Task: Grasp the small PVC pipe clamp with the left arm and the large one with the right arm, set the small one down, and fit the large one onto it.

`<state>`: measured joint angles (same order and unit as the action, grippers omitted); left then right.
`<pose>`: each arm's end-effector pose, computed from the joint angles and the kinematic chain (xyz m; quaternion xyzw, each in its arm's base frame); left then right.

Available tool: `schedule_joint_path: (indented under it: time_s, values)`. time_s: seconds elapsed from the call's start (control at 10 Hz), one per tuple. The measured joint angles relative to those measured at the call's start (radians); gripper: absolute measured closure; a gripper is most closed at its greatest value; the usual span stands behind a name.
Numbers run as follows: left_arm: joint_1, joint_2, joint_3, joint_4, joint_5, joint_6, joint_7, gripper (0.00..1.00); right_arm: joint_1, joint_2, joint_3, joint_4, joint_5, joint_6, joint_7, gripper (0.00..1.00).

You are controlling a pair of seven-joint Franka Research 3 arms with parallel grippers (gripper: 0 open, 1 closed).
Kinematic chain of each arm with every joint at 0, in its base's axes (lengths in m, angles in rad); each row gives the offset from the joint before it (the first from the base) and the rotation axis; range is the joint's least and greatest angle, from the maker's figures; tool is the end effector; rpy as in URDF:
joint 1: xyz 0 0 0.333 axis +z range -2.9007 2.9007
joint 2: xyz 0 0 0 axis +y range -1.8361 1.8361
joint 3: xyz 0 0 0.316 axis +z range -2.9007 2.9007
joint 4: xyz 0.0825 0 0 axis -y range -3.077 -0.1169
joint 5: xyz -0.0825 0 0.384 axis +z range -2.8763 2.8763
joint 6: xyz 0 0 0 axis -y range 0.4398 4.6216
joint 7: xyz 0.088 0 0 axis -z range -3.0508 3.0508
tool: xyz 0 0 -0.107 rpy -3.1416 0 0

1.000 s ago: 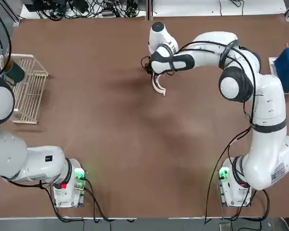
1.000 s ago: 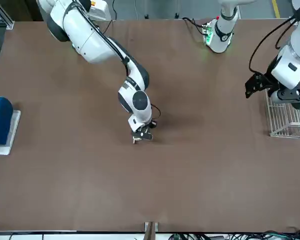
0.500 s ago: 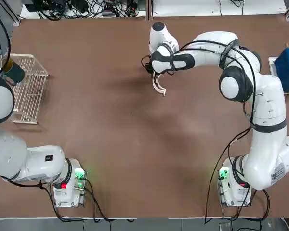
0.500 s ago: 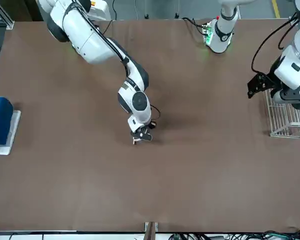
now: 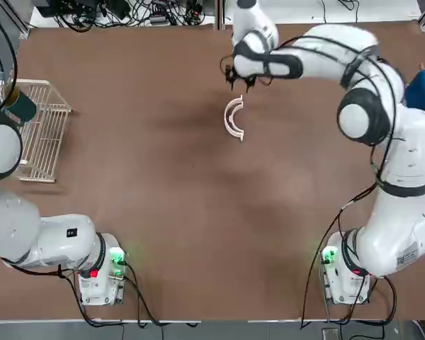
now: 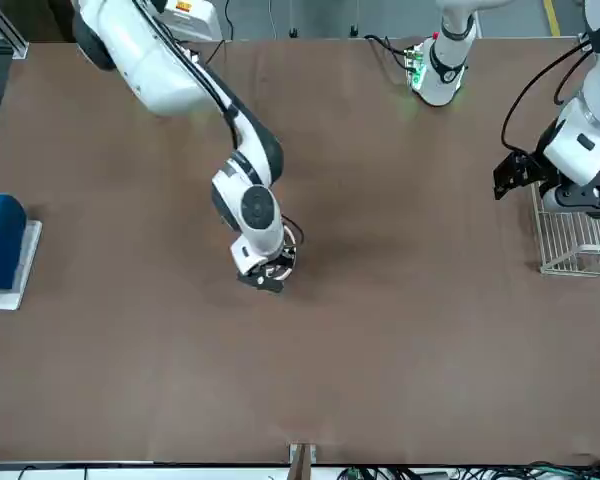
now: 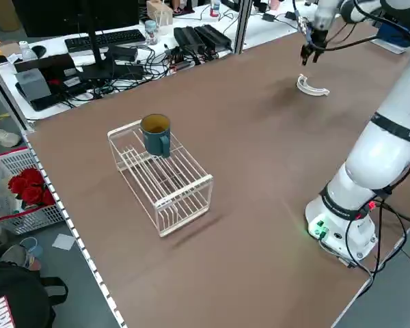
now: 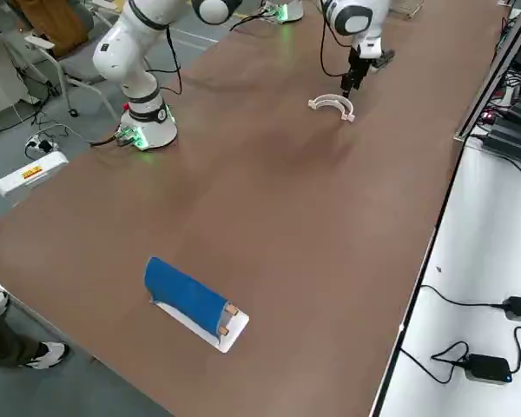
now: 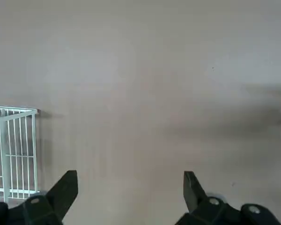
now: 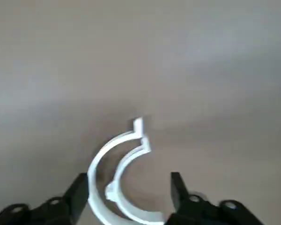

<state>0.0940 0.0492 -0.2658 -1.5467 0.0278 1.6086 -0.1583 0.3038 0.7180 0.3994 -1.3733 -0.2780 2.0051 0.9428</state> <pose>0.5655 -0.0913 0.6125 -0.9999 0.0070 -0.0083 0.0061 0.6001 0.4072 0.3108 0.9947 -0.1018 -0.0135 0.0071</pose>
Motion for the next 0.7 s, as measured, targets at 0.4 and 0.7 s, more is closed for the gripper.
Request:
schedule_joint_path:
  time_s: [0.4, 0.7]
  values:
    - [0.003, 0.0, 0.002, 0.003, -0.002, 0.0, 0.001, 0.0, -0.311, -0.297, 0.052, -0.177, 0.13, -0.064, -0.353, 0.0]
    - [0.004, 0.0, 0.004, 0.009, -0.002, 0.0, 0.005, 0.0, -0.315, -0.502, -0.181, -0.222, 0.242, -0.206, -0.654, 0.0]
